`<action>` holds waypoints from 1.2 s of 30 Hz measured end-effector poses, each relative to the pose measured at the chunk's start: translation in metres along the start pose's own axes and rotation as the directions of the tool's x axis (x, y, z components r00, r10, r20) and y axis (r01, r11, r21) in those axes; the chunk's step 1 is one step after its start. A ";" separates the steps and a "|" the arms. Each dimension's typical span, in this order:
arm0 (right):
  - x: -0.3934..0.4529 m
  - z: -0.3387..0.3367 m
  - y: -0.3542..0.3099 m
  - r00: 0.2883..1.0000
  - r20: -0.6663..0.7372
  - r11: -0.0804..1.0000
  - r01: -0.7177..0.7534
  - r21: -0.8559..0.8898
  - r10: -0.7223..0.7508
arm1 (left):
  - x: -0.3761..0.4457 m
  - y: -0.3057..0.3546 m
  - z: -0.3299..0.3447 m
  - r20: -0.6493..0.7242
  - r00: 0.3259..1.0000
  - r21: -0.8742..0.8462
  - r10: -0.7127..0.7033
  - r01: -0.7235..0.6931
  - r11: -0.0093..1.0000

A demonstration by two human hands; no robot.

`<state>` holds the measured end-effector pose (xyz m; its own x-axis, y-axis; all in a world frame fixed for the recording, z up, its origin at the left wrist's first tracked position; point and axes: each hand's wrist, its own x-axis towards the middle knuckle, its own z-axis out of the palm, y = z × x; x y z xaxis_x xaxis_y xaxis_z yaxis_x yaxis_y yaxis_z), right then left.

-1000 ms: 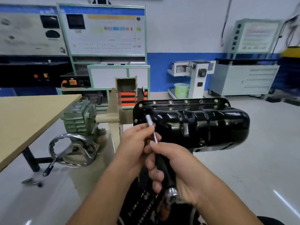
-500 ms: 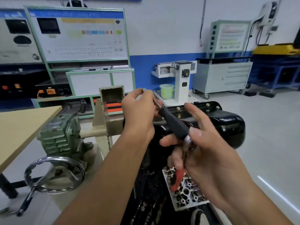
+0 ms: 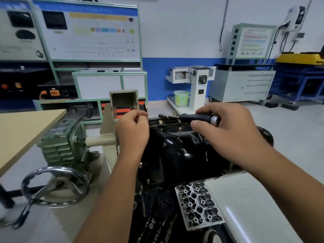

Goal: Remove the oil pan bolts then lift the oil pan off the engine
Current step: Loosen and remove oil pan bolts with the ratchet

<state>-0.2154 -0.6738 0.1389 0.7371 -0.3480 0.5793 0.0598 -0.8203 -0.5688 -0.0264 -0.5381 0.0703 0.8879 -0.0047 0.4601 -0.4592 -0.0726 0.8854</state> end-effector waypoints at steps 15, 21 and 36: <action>-0.031 0.022 0.026 0.992 -0.080 0.995 0.096 0.017 -0.095 | -0.076 0.001 -0.031 0.327 0.939 0.388 0.109 -0.238 0.891; -0.029 0.026 0.017 0.995 -0.082 0.996 0.050 -0.080 -0.056 | -0.052 0.026 -0.032 0.362 0.928 0.495 0.094 -0.277 0.823; 0.002 0.000 -0.043 0.878 0.370 0.769 0.455 -0.450 -0.303 | -0.083 0.055 -0.006 0.379 0.819 0.176 0.431 -0.520 0.836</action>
<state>-0.2171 -0.6393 0.1646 0.8783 0.1109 0.4651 0.0785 -0.9930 0.0884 -0.1256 -0.5354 0.0811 0.5406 -0.4128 0.7330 -0.8407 -0.2333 0.4887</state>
